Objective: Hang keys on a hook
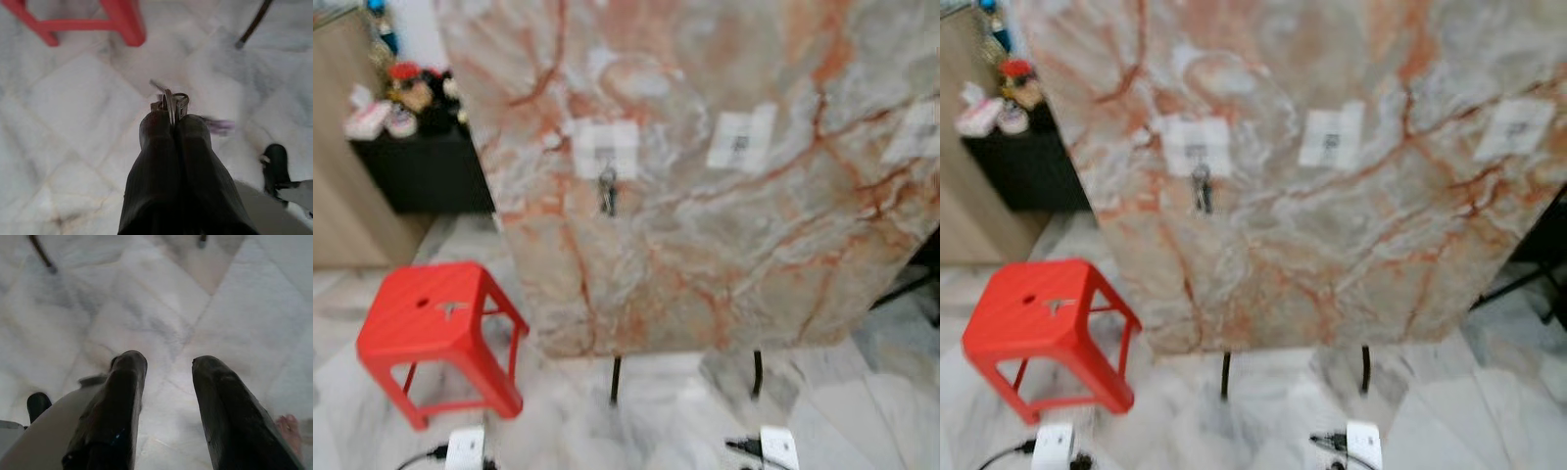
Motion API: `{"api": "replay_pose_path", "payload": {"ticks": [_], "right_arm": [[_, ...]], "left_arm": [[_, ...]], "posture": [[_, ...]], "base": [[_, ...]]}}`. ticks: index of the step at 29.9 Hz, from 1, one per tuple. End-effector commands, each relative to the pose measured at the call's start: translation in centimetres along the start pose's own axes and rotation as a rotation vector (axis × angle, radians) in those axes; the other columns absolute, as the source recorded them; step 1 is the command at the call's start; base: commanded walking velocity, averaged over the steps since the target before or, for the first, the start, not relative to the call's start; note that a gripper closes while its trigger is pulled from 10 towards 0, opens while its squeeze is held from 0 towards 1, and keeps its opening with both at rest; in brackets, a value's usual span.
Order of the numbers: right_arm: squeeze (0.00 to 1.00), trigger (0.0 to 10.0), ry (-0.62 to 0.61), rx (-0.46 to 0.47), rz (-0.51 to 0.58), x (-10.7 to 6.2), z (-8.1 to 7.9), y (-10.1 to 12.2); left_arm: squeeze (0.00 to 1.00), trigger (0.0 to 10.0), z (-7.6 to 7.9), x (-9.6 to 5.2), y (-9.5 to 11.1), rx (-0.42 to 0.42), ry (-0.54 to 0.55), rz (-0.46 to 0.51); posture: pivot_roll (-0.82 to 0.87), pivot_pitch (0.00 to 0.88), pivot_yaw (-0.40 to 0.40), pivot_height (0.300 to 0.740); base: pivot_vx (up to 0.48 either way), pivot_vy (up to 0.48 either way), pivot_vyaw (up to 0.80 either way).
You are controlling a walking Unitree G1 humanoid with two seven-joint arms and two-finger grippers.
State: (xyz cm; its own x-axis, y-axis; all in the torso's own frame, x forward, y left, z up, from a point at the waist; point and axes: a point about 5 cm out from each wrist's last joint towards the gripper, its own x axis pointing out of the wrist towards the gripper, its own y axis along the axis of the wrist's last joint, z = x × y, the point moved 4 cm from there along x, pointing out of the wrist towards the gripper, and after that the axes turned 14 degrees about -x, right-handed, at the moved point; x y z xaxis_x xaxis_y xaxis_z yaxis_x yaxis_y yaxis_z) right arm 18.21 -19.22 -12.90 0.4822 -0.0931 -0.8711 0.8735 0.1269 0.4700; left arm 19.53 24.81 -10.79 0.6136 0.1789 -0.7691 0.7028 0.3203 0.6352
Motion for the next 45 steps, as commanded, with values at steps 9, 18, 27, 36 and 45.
{"api": "replay_pose_path", "payload": {"ticks": [9,18,27,36,45], "right_arm": [[0.00,10.0,0.011,-0.005,-0.012,0.0,-0.4,-0.4],[0.00,10.0,0.015,-0.011,-0.018,-0.1,-0.5,-0.6],[0.00,10.0,0.016,-0.009,-0.019,0.0,-0.7,-0.5],[0.00,10.0,0.017,-0.009,-0.022,-0.1,-0.8,-0.7],[0.00,10.0,0.014,-0.012,-0.005,0.0,-0.6,-0.4]], "left_arm": [[0.00,10.0,0.1,-0.2,-1.0,0.010,0.001,-0.014],[0.00,10.0,0.5,-0.1,-0.6,0.021,-0.008,0.006],[0.00,10.0,1.2,0.1,0.7,0.020,-0.032,0.048],[0.00,10.0,1.6,0.3,1.6,0.019,-0.050,0.074],[0.00,10.0,2.1,0.4,2.9,-0.009,-0.066,0.114]], "posture": [[-0.02,0.016,0.001,0.740],[-0.02,0.003,0.003,0.740],[-0.01,0.012,0.003,0.740],[-0.01,0.015,0.003,0.740],[-0.01,0.025,0.000,0.740]], "base": [[0.000,0.000,-0.75],[0.000,0.000,-0.75],[0.000,0.000,-0.75],[0.000,0.000,-0.75],[0.000,0.000,-0.20]]}}
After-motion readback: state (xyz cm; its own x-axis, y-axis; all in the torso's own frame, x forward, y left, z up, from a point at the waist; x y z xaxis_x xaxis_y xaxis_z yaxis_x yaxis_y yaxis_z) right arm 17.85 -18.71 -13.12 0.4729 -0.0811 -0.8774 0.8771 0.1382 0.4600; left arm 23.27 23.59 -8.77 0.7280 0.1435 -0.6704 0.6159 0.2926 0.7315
